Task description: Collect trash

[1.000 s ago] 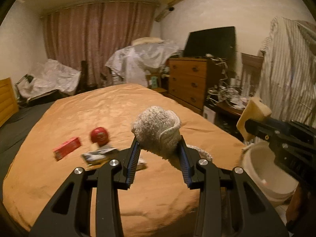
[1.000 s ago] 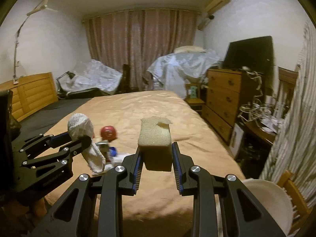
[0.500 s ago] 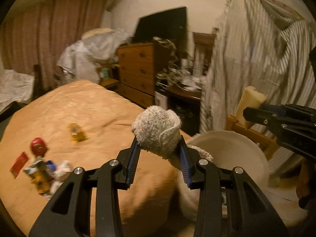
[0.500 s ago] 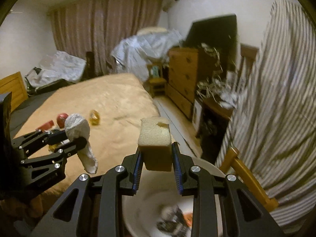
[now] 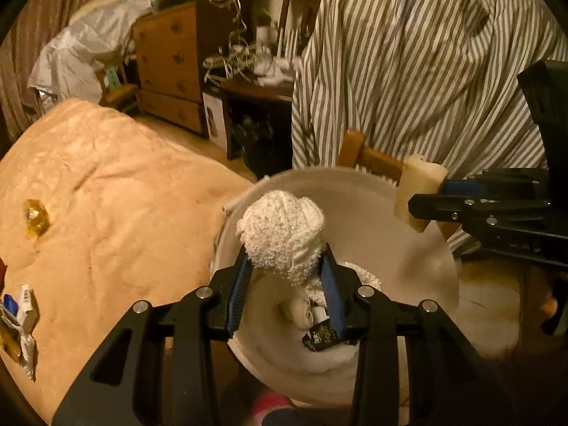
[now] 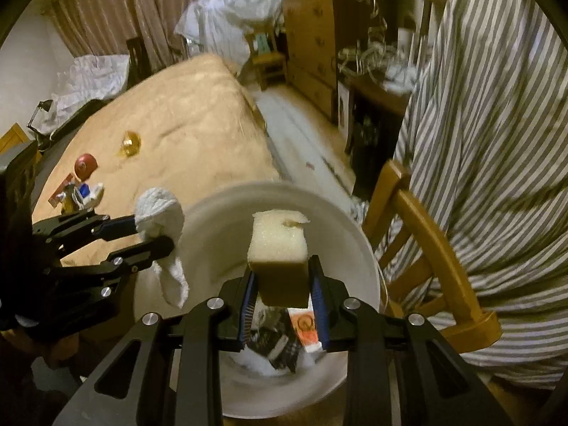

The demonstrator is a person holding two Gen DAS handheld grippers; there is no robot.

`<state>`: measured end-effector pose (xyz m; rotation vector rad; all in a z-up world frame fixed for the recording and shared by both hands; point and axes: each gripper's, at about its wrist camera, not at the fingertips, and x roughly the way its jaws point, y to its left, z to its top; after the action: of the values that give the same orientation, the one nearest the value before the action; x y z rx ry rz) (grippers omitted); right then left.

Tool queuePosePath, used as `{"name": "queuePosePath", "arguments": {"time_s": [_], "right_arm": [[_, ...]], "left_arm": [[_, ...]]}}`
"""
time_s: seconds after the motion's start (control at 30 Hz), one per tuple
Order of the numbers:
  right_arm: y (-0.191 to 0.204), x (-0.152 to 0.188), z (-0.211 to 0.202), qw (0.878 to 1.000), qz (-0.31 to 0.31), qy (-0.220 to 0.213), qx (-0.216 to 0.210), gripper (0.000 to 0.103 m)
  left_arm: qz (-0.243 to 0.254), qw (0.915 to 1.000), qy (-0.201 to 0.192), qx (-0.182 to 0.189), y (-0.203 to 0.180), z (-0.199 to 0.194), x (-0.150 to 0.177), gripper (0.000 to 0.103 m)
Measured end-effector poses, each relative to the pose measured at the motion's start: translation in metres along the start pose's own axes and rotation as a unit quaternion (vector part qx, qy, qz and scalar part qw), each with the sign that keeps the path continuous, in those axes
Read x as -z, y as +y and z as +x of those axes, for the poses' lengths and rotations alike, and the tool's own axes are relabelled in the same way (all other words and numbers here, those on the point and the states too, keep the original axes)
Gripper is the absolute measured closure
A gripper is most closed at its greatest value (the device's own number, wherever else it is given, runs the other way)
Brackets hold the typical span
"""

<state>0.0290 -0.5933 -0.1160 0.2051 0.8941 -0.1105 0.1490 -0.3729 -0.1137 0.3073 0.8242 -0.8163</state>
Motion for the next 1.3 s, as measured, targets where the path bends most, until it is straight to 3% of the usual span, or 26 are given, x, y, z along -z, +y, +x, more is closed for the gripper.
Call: {"name": "queuePosePath", "arguments": {"time_s": [0.3, 0.37, 0.43, 0.7, 0.83, 0.93, 1.07, 1.2, 1.3], "right_arm": [[0.003, 0.015, 0.019, 1.000, 0.005, 0.022, -0.006, 0.074], [0.003, 0.015, 0.021, 1.000, 0.006, 0.023, -0.008, 0.072], [0.004, 0.014, 0.020, 1.000, 0.007, 0.019, -0.008, 0.058], [0.007, 0.013, 0.012, 1.000, 0.010, 0.000, -0.009, 0.057], [0.031, 0.010, -0.006, 0.999, -0.015, -0.034, -0.019, 0.057], [0.072, 0.008, -0.020, 0.995, -0.051, -0.070, -0.050, 0.055], [0.138, 0.006, -0.014, 0.987, -0.094, -0.083, -0.103, 0.055], [0.209, 0.007, 0.010, 0.977, -0.130, -0.069, -0.157, 0.055], [0.254, 0.008, 0.032, 0.971, -0.145, -0.049, -0.183, 0.055]], "left_arm": [[0.004, 0.9997, 0.024, -0.003, 0.003, 0.016, 0.002, 0.061], [0.004, 0.9998, 0.020, -0.006, 0.003, 0.015, 0.003, 0.042], [0.005, 0.9998, 0.010, -0.014, 0.002, 0.012, 0.002, 0.030], [-0.002, 0.9998, 0.003, -0.019, 0.010, 0.006, 0.000, 0.029], [-0.009, 0.9996, -0.011, -0.024, 0.022, -0.009, 0.007, 0.029], [-0.035, 0.9983, -0.024, -0.041, 0.054, -0.030, 0.024, 0.029], [-0.095, 0.9915, -0.035, -0.081, 0.119, -0.060, 0.056, 0.029], [-0.172, 0.9767, -0.040, -0.122, 0.198, -0.096, 0.095, 0.029], [-0.232, 0.9604, -0.040, -0.148, 0.257, -0.116, 0.123, 0.029]]}}
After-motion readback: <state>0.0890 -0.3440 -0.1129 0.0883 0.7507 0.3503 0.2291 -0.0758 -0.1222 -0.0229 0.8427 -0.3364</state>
